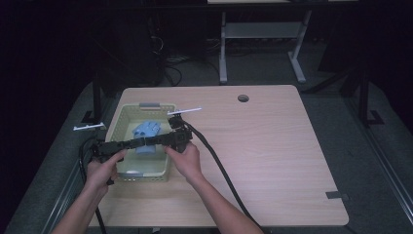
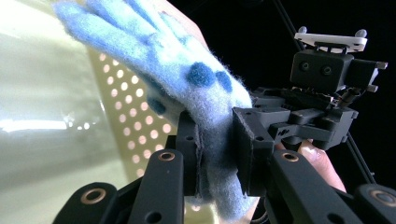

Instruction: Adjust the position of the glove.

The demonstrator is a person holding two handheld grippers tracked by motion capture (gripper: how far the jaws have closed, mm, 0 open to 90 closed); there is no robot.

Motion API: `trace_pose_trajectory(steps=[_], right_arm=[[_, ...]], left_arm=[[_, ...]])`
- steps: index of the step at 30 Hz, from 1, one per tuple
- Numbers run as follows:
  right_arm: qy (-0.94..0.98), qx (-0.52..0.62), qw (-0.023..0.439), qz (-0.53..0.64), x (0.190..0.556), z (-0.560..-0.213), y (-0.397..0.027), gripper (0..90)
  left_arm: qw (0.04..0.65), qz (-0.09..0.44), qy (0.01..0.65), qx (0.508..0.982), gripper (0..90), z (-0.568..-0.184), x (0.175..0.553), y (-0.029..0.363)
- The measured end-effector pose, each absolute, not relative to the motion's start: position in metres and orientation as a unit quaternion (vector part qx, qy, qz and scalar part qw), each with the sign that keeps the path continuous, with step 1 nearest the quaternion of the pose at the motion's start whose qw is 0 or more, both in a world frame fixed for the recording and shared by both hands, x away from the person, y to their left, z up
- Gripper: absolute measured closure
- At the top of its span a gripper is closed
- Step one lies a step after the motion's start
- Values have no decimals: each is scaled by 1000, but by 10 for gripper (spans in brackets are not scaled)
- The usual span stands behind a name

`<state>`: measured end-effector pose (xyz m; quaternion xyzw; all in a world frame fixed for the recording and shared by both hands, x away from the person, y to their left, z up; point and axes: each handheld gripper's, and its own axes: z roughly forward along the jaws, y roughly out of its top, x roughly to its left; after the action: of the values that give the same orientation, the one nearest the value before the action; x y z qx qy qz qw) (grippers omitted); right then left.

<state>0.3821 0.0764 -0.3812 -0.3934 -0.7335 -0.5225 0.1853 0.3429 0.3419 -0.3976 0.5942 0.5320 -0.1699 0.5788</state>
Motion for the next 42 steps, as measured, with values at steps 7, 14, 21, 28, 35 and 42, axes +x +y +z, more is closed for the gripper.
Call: trace_pose_trajectory(steps=[7, 14, 21, 28, 35, 42], right_arm=[[-738, -395, 193, -512, 388, -388, 86, 709], [-737, -400, 203, -506, 393, -394, 89, 697], [-739, -403, 205, -500, 396, -399, 89, 671], [-741, -408, 199, -495, 396, -400, 88, 659], [-743, -411, 196, -491, 396, -402, 88, 653], [-743, -413, 198, -488, 397, -407, 92, 676]], left_arm=[[574, -171, 541, 591, 735, -405, 347, 351], [565, -169, 545, 595, 745, -407, 348, 353], [555, -165, 551, 601, 750, -408, 350, 352], [544, -166, 552, 610, 759, -408, 351, 351], [537, -159, 552, 617, 780, -407, 351, 350], [529, -156, 557, 621, 788, -409, 351, 350]])
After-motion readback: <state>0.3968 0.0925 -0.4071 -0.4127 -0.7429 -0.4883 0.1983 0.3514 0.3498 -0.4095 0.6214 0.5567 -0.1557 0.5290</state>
